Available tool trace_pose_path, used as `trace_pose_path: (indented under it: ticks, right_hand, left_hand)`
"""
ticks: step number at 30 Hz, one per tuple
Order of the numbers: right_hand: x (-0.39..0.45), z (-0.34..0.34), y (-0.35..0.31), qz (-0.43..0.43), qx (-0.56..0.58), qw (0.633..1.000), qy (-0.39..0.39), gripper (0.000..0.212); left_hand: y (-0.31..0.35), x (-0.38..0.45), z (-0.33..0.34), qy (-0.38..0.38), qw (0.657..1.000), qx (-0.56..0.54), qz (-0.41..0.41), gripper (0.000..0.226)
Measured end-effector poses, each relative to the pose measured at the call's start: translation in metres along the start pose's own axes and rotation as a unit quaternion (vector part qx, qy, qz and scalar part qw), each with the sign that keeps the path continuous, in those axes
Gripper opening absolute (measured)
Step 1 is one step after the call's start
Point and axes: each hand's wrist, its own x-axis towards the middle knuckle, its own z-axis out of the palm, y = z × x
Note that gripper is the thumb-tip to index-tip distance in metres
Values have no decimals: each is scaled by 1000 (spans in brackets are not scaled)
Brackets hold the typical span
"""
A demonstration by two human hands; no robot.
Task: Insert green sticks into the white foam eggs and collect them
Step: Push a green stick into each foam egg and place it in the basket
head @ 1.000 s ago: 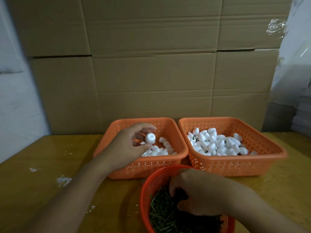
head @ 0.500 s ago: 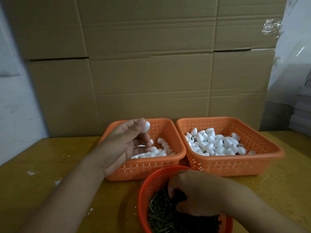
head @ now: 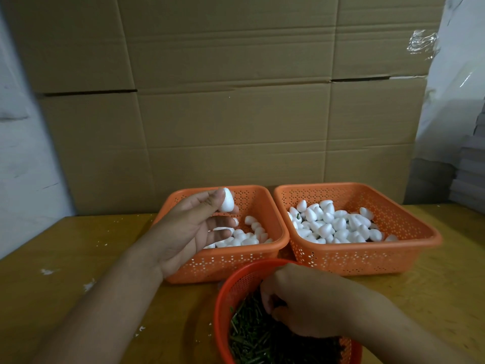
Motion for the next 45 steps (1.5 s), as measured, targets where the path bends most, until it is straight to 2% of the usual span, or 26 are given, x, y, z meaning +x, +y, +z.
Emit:
trace_pose_path:
  ticks: [5, 9, 15, 21, 24, 28, 31, 34, 42, 45]
  right_hand:
    - [0, 1, 1, 2, 21, 999, 36, 30]
    - [1, 0, -1, -3, 14, 999, 36, 35]
    - [0, -1, -1, -6, 17, 999, 51, 22]
    - [-2, -15, 4, -11, 105, 985, 135, 11]
    - [-7, -30, 0, -3, 208, 957, 204, 10]
    - [-14, -48, -7, 0, 347, 884, 312, 12]
    - [-18, -54, -9, -4, 431, 837, 338, 12]
    - [-18, -55, -11, -5, 474, 812, 339, 7]
    - [-16, -51, -14, 28, 377, 840, 389, 16]
    - [-16, -51, -14, 36, 350, 849, 394, 20]
  left_hand:
    - [5, 0, 2, -5, 999, -46, -19, 30]
    - [8, -1, 7, -5, 998, -64, -30, 36]
    - [8, -2, 9, -9, 998, -59, -30, 27]
    - [6, -4, 10, 4, 999, -39, -23, 25]
    - [5, -3, 11, 4, 999, -39, -17, 22]
    - [4, -3, 11, -8, 999, -49, -10, 16]
    - [3, -2, 10, -18, 998, -66, -16, 13]
    - [3, -3, 11, -22, 997, -71, -19, 16]
    - [6, -7, 12, -52, 996, -65, -15, 24]
    - [6, -8, 14, -52, 997, -56, -12, 20]
